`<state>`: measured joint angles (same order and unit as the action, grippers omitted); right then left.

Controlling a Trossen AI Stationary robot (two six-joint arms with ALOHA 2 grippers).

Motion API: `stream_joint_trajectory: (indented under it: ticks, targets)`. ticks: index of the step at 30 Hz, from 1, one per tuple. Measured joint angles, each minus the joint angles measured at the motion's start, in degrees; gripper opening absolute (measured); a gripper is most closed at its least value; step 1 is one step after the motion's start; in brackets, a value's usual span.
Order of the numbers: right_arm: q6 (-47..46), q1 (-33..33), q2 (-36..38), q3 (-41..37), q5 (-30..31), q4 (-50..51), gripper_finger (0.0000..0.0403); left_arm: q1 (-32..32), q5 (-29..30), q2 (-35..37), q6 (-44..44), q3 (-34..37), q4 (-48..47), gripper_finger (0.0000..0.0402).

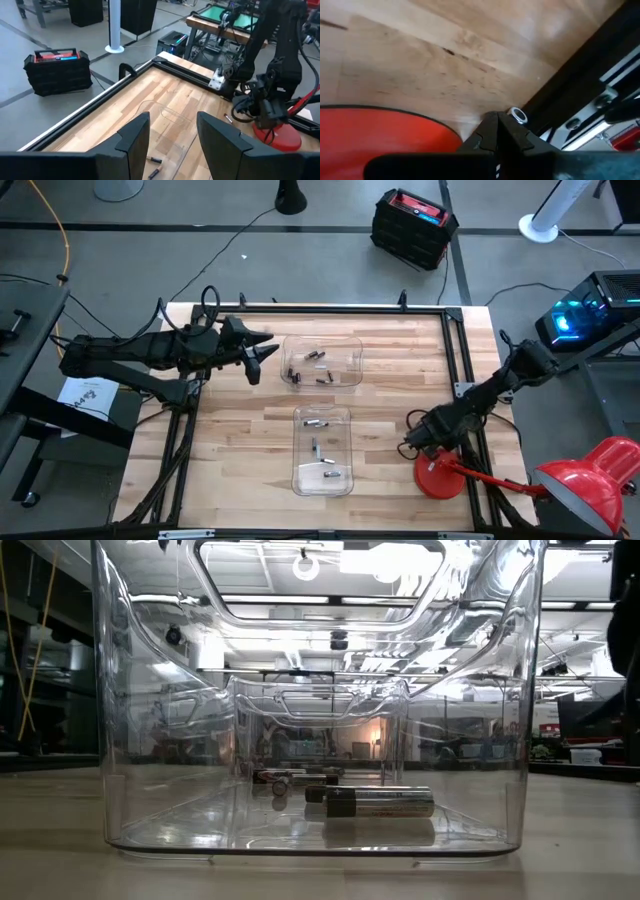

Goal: Sort batteries
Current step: Adjust the silver batteries on the table

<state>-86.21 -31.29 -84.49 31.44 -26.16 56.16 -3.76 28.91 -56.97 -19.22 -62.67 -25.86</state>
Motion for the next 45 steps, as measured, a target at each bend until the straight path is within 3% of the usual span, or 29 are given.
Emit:
stream_joint_trajectory:
  ticks: [6, 11, 15, 18, 21, 23, 27, 32, 39, 45]
  targets:
    - [-4.1, -2.1, 0.1, 0.0, -0.6, -1.8, 0.0, 0.0, 0.0, 0.0, 1.8, 0.0, 0.0, 0.0159]
    - [-12.3, -0.5, 0.1, 0.1, 5.6, -2.0, 0.0, 0.0, 0.0, 0.0, 1.9, 0.0, 0.0, 0.0159]
    - [-16.3, 0.4, 0.1, 2.1, 17.4, 1.3, 0.0, 0.0, 0.0, 0.0, 2.0, 0.0, -0.1, 0.0159]
    - [-17.4, 0.0, -0.2, 6.1, 35.9, 6.0, 0.0, 0.0, 0.1, 0.0, 2.8, 0.0, -0.1, 0.0159]
    - [-14.4, -0.7, 0.2, 12.0, 41.4, 8.1, 0.0, 0.0, 0.2, 0.0, 3.0, 0.0, 0.0, 0.0159]
    - [-9.9, -0.6, 0.2, 15.3, 37.7, 7.8, 0.0, 0.2, 0.2, 0.0, 3.0, 0.0, 0.0, 0.0159]
    - [-8.3, -1.2, 0.2, 16.9, 21.6, 8.3, 0.0, 0.5, 0.4, 0.0, 3.0, 0.0, 0.0, 0.0159]
    - [-12.9, -3.3, 0.2, 11.2, 11.4, 9.3, 0.0, 1.3, 0.4, 0.0, 3.0, 0.0, 0.0, 0.0159]
    - [-8.6, -5.2, 0.2, 4.1, -6.0, 2.5, 0.0, 1.0, -0.4, 0.0, 2.8, 0.0, 0.0, 0.0159]
    - [-8.7, -7.6, 0.2, 3.7, -11.9, -7.8, 0.0, 1.0, -0.9, 0.0, 3.0, 0.0, 0.0, 0.0159]
